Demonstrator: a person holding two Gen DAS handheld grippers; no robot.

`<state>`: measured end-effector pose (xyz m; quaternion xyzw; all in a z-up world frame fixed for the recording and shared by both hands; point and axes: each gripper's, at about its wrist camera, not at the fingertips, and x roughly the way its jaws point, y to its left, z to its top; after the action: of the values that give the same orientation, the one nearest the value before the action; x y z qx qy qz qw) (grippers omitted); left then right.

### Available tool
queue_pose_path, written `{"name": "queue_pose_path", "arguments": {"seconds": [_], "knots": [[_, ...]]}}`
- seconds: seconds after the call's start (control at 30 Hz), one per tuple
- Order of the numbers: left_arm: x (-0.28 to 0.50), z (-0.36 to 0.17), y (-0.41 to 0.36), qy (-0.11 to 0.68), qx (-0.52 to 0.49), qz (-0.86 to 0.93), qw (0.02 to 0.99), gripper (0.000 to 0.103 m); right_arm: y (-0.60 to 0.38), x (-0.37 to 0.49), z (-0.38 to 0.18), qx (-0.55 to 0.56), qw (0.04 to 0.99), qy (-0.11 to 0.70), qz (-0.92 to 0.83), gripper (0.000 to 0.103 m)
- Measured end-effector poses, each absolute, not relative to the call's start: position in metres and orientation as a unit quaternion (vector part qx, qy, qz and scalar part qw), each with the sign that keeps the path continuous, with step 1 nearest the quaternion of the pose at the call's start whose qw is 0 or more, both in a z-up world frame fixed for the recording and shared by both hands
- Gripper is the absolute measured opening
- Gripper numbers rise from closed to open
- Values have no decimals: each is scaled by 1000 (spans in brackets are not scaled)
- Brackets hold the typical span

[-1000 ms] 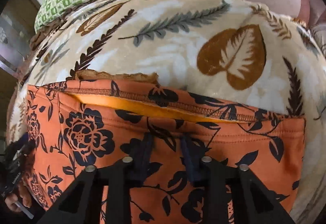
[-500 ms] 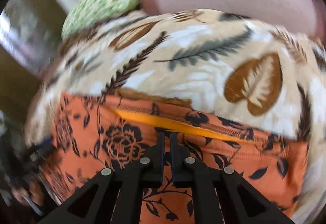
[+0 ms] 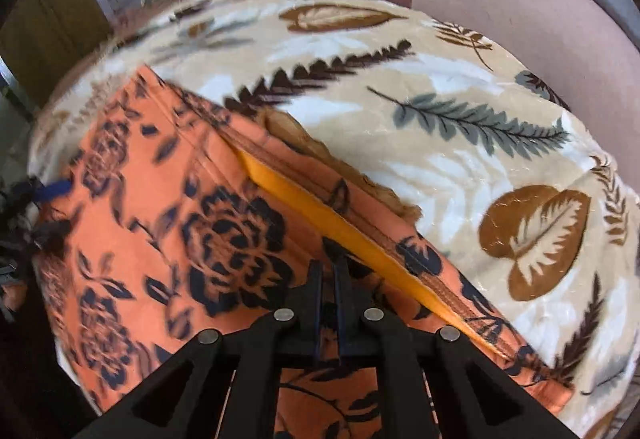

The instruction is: Fold small clothes

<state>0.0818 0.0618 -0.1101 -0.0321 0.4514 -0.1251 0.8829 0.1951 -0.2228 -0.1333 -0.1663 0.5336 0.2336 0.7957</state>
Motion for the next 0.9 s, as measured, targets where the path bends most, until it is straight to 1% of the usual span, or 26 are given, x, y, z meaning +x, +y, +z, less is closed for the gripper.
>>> {"name": "queue_pose_path", "arguments": {"seconds": [0.03,0.07,0.1,0.13,0.17,0.23,0.3,0.33,0.37,0.53,0.63,0.77,0.83,0.87,0.9], "knots": [[82,-111,62,450,-30,-126,883,60,-223,195,-136,-170,797,532,229,16],[82,-111,61,449,-27,-127,884,61,-223,195,-138,-169,798,533,224,34],[82,-111,60,449,-25,-127,884,61,-224,196,-142,-167,797,537,222,71],[82,-111,60,449,-24,-127,884,61,-226,196,-146,-162,793,547,213,83],[81,-111,59,448,-22,-127,885,61,-229,198,-149,-146,792,556,205,86],[81,-111,60,447,-23,-127,885,61,-247,205,-147,-53,799,568,189,86],[80,-110,60,447,-24,-126,885,61,-266,204,-136,48,811,552,189,86],[80,-109,60,447,-25,-126,885,61,-275,199,-131,86,814,542,192,86],[80,-109,61,448,-28,-126,885,61,-278,195,-128,94,816,538,192,86],[77,-105,61,449,-39,-121,884,61,-274,182,-113,-14,815,548,190,86],[76,-107,57,448,-29,-119,886,61,-256,181,-101,-52,817,531,216,85],[76,-108,58,445,-24,-122,887,61,-220,192,-110,-103,803,537,238,84],[77,-109,60,444,-25,-122,887,61,-207,199,-124,-129,790,549,240,77],[77,-109,60,444,-25,-122,887,61,-203,204,-131,-138,782,559,238,68],[78,-109,60,444,-24,-123,887,61,-201,206,-136,-146,777,566,234,64]]}}
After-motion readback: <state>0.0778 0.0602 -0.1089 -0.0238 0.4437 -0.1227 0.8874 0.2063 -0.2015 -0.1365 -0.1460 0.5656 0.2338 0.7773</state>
